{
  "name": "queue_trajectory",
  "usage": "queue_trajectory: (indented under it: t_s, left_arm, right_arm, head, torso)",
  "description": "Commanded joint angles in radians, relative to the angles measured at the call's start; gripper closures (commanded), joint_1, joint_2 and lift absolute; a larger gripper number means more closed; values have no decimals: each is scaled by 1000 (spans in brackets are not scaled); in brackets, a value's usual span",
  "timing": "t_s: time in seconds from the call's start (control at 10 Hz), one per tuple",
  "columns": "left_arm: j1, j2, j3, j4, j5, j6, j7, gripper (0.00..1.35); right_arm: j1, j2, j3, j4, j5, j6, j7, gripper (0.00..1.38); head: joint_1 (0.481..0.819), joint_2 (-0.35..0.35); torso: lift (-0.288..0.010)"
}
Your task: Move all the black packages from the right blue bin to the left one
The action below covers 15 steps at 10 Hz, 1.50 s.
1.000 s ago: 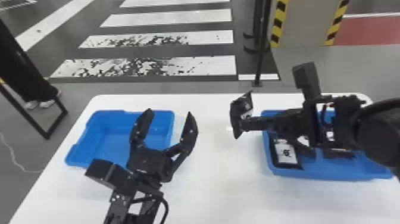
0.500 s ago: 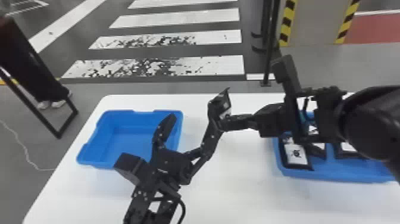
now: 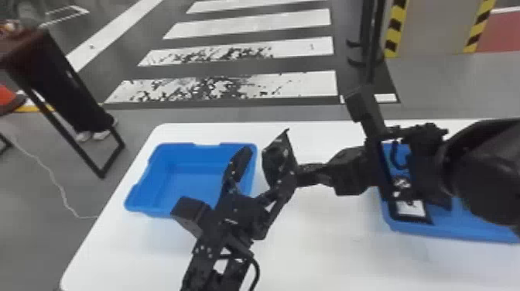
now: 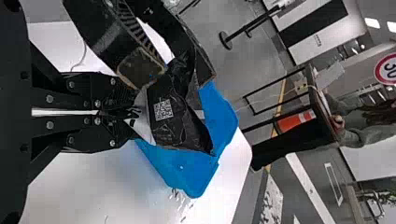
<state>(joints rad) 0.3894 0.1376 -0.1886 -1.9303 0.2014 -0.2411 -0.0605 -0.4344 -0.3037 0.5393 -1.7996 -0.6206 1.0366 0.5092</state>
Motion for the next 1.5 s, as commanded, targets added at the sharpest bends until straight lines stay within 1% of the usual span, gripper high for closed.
queue_trajectory:
  t_s: [0.0, 0.1, 0.2, 0.3, 0.4, 0.8, 0.9, 1.0, 1.1, 1.2, 1.3, 1.4]
  left_arm:
    - [-2, -1, 5, 0, -4, 23, 1, 506]
    - [1, 0, 11, -17, -28, 37, 2, 963]
    - [18, 0, 17, -47, -58, 42, 27, 1228]
    - [23, 0, 23, -59, -66, 67, 28, 1211]
    - [23, 0, 23, -59, -84, 67, 28, 1211]
    - [28, -1, 29, -59, -94, 40, 28, 1213]
    - [28, -3, 33, -59, -92, 35, 28, 1213]
    - [33, -7, 51, -59, -94, 30, 28, 1211]
    - [33, -15, 79, -59, -104, 32, 33, 1213]
    - [30, -24, 117, -59, -136, 37, 47, 1211]
    - [16, -35, 165, -25, -217, 55, 74, 1211]
    - [-26, -47, 219, 61, -287, 47, 85, 1211]
  right_arm:
    - [0, 0, 15, 2, -8, -6, 0, 1118]
    - [0, 0, 17, 2, -6, -11, 0, 1118]
    - [0, -2, 17, 2, -4, -21, 0, 1118]
    - [0, -2, 15, 4, -8, -33, 0, 1118]
    - [0, -2, 15, 9, -10, -43, 0, 1118]
    - [-5, 0, 17, 14, -18, -72, -1, 1116]
    - [0, -2, 15, 14, -20, -92, 0, 952]
    - [7, -3, 11, 17, -20, -102, 2, 547]
    - [24, -5, -5, 29, -20, -114, 14, 101]
    - [37, -5, -23, 39, -29, -116, 17, 33]
    - [49, -5, -51, 39, -29, -119, 22, 90]
    - [66, -6, -81, 39, -31, -119, 25, 87]
  head:
    - [695, 246]
    - [695, 254]
    - [695, 256]
    - [695, 261]
    - [695, 265]
    - [695, 267]
    - [695, 270]
    - [695, 271]
    - [695, 276]
    - [695, 285]
    - [695, 297]
    - [695, 307]
  torso:
    - [-140]
    - [-140]
    - [-140]
    - [-140]
    - [-140]
    - [-140]
    - [-140]
    - [-140]
    - [-140]
    - [-140]
    - [-140]
    - [-140]
